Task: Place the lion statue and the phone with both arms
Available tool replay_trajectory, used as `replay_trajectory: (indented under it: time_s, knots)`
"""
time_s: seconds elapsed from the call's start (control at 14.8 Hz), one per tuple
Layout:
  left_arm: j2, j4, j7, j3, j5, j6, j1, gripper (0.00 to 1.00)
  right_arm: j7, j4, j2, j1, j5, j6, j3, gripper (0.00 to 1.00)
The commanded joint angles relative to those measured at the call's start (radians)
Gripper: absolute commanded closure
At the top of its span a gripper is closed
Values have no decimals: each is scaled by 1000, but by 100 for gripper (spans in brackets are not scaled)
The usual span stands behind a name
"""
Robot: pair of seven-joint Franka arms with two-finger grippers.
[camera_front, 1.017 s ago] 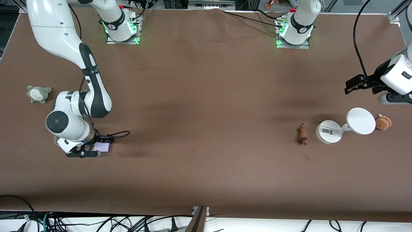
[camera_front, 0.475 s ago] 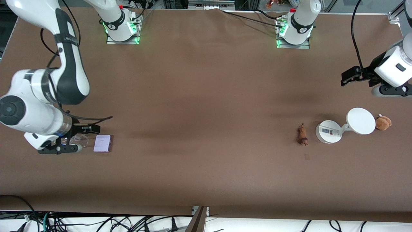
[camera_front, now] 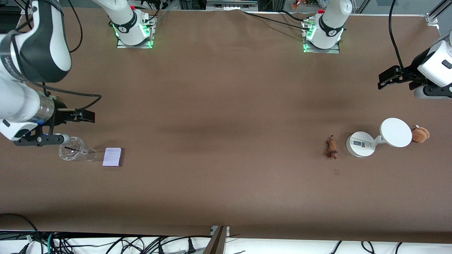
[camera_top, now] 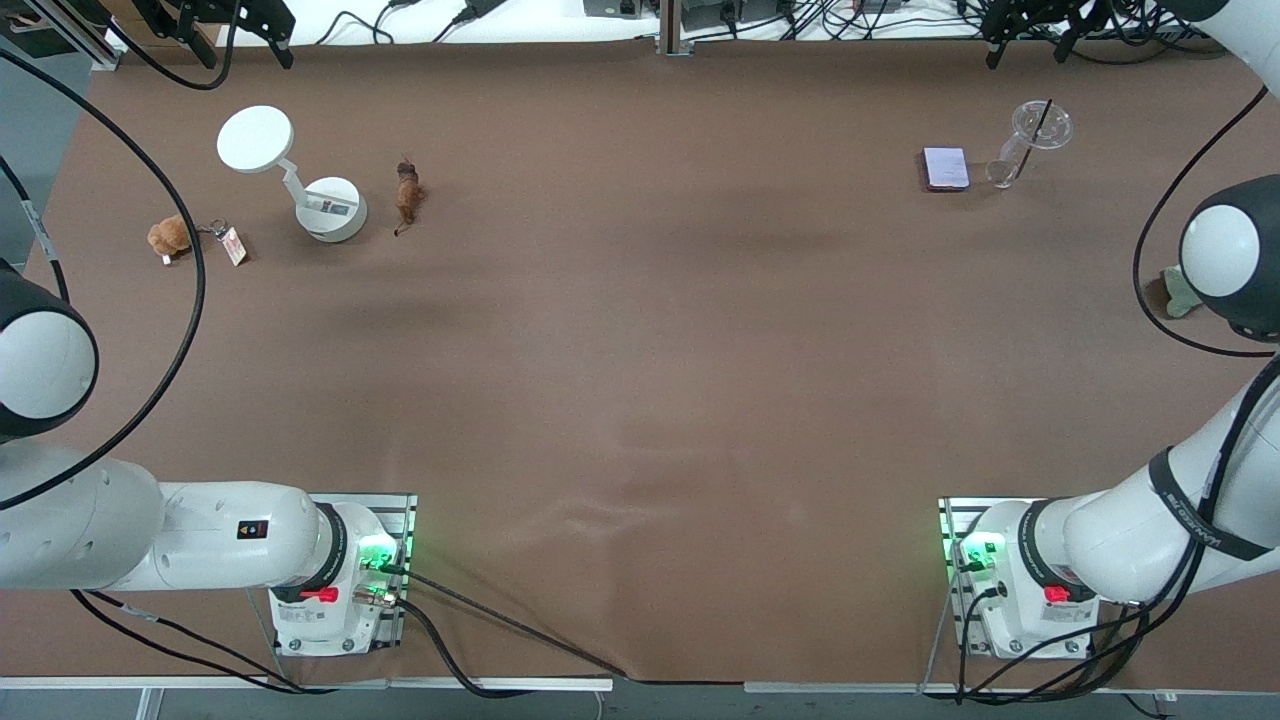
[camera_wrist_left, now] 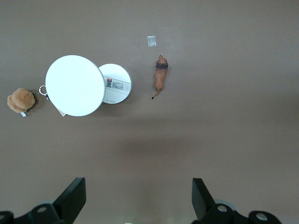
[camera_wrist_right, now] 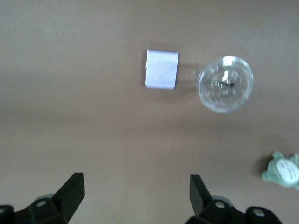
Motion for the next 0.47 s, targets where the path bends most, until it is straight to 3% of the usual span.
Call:
replay_trajectory:
  time_s: [0.0, 0.14, 0.27, 0.41]
  knots:
    - [-10, 13, -12, 4, -10, 14, 10, 0, -4, -3, -45, -4, -5, -29, 4, 0]
    - [-7, 12, -39, 7, 1, 14, 17, 0, -11, -24, -97, -2, -39, -32, 27, 0]
    - [-5, 14, -21, 6, -10, -8, 56, 0, -11, -35, -163, -24, -79, -32, 94, 0]
    - [0, 14, -10, 6, -11, -11, 59, 0, -14, -92, -247, -48, -68, -21, 98, 0]
